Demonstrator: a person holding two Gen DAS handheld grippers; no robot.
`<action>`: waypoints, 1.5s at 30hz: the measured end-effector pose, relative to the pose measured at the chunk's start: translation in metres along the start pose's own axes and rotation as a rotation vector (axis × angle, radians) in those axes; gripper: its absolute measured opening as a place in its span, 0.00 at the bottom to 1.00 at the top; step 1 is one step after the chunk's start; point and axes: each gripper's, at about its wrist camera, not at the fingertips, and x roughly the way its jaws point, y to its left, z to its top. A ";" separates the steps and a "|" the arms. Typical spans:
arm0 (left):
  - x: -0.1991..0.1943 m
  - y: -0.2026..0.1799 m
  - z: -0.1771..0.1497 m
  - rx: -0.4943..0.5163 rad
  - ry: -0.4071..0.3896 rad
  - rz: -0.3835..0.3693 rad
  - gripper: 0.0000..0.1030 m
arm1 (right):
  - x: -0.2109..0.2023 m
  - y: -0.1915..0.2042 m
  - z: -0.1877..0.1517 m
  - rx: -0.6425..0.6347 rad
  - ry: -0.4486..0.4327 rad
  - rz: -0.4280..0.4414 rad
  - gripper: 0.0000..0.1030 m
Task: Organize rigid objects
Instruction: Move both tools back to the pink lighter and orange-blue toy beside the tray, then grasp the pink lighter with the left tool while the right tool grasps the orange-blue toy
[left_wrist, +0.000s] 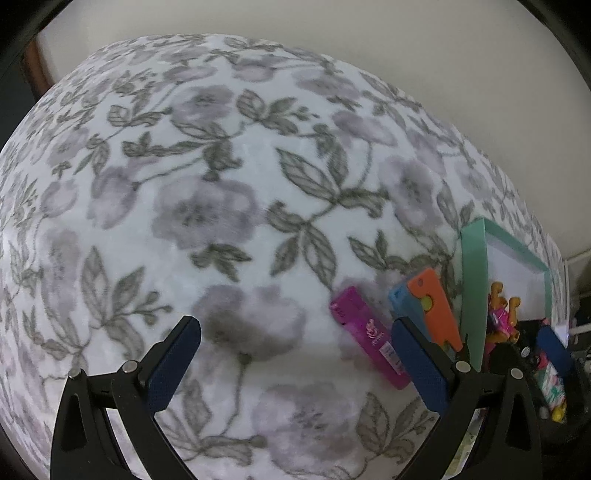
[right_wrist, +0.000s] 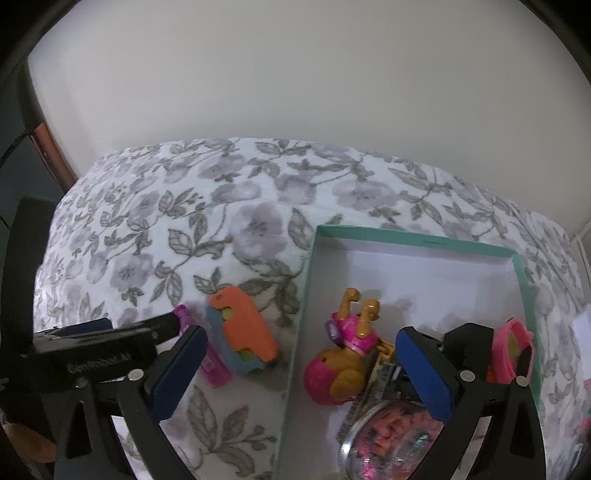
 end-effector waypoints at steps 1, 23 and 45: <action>0.002 -0.004 -0.001 0.008 -0.001 0.003 1.00 | -0.001 -0.002 0.000 0.004 -0.002 -0.003 1.00; 0.009 -0.025 -0.019 0.216 0.039 0.161 1.00 | -0.002 -0.023 -0.004 0.052 -0.010 -0.010 1.00; 0.014 -0.002 0.012 0.169 0.003 0.113 0.84 | 0.013 0.037 -0.003 -0.162 -0.025 0.103 0.58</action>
